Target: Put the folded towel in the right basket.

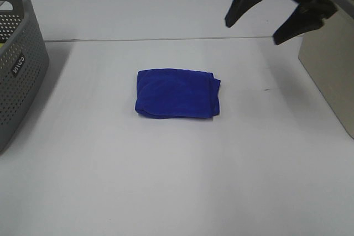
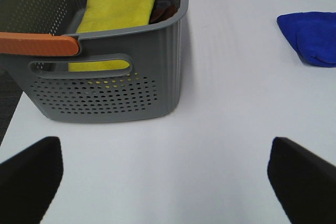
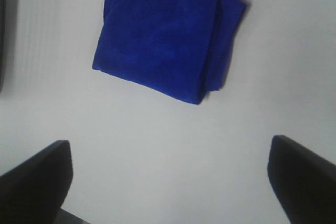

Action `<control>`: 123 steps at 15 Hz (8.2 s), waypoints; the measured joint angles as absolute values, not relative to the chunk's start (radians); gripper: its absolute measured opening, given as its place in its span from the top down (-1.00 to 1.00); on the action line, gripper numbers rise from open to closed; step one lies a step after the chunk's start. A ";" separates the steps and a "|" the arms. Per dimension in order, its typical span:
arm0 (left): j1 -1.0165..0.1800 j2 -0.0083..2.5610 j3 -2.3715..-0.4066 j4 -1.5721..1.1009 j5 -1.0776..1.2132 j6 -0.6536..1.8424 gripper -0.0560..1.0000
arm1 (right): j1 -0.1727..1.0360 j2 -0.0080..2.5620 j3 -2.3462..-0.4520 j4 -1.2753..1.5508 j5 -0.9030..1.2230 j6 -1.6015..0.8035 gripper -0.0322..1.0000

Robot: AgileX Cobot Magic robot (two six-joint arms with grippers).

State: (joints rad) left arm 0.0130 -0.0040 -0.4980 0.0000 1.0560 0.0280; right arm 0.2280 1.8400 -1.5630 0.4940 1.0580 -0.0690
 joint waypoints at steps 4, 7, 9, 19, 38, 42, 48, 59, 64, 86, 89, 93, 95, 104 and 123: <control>0.013 -0.004 -0.498 0.000 1.056 0.028 -0.98 | 0.233 2.152 -1.758 0.571 1.037 -0.092 -0.91; 0.013 -0.004 -0.498 0.000 1.056 0.028 -0.98 | 0.233 2.295 -1.848 0.601 1.008 -0.092 -0.91; 0.013 -0.004 -0.498 0.000 1.056 0.028 -0.98 | 0.233 2.366 -1.864 0.610 0.964 -0.091 -0.91; 0.013 -0.004 -0.498 0.000 1.056 0.028 -0.98 | 0.256 2.457 -1.886 0.658 0.930 -0.091 -0.85; 0.013 -0.004 -0.498 0.000 1.056 0.028 -0.98 | 0.028 2.194 -2.547 0.513 1.207 -0.016 0.71; 0.013 -0.004 -0.498 0.000 1.056 0.028 -0.98 | -0.183 2.058 -2.549 0.256 1.212 -0.033 0.71; 0.013 -0.004 -0.498 0.000 1.056 0.028 -0.98 | -0.267 2.058 -2.285 0.137 1.218 -0.033 0.71; 0.013 -0.004 -0.498 0.000 1.056 0.028 -0.98 | -0.168 1.921 -2.059 0.052 1.223 0.022 -0.95; 0.013 -0.004 -0.498 0.000 1.056 0.028 -0.98 | -0.048 1.687 -1.856 0.072 1.219 0.031 -0.95; 0.013 -0.004 -0.498 0.000 1.056 0.028 -0.98 | -0.031 -0.004 -0.547 0.075 1.168 0.023 -0.95; 0.013 -0.004 -0.498 0.000 1.056 0.028 -0.98 | -0.020 -0.004 -0.504 0.077 1.072 0.011 -0.95; 0.013 -0.004 -0.498 0.000 1.056 0.028 -0.98 | 0.107 -0.004 -0.504 0.081 1.068 -0.007 -0.95; 0.013 -0.004 -0.498 0.000 1.056 0.028 -0.98 | 0.129 -0.004 -0.504 0.068 1.067 0.000 -0.95; 0.013 -0.004 -0.498 0.000 1.056 0.028 -0.98 | 0.130 -0.004 -0.504 -0.007 1.065 0.019 -0.95; 0.013 -0.004 -0.498 0.000 1.056 0.028 -0.98 | 0.130 -0.004 -0.504 -0.009 1.062 0.015 -0.95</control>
